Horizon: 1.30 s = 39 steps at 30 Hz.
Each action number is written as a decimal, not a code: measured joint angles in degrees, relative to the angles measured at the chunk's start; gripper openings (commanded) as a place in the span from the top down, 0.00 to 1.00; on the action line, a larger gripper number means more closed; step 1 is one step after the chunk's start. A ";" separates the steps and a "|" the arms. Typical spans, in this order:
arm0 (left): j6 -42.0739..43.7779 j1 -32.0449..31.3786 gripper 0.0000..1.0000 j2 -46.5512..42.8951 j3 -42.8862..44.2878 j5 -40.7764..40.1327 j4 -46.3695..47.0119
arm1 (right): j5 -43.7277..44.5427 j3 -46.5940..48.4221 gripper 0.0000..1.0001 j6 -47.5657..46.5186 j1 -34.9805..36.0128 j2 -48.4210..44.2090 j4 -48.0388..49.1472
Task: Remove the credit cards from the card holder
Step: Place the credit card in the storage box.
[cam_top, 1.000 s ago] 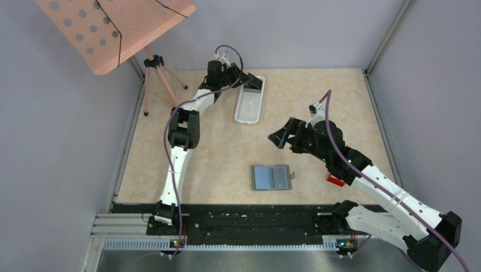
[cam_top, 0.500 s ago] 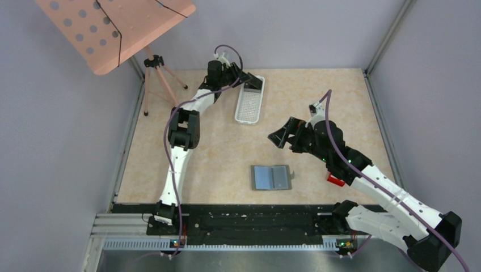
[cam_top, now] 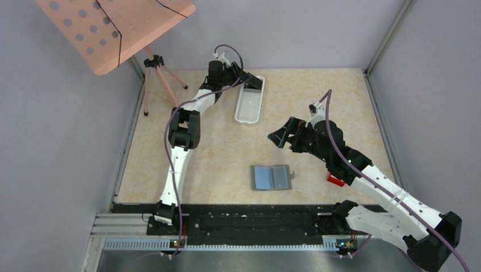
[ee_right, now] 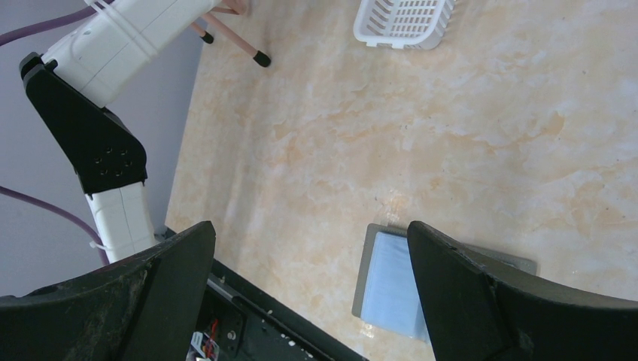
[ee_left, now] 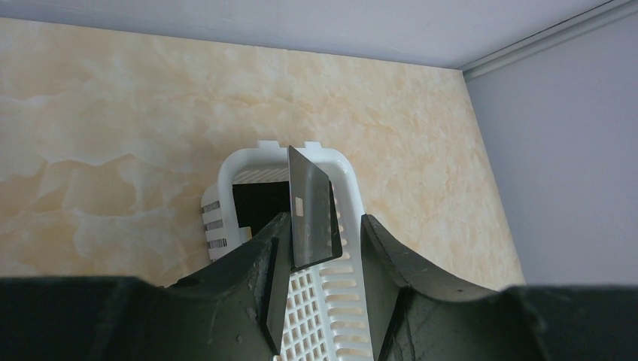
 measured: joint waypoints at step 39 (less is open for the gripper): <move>7.32 -0.92 0.42 -1.36 -1.64 -5.95 -0.50 | -2.64 0.00 0.02 0.63 0.00 -0.11 1.57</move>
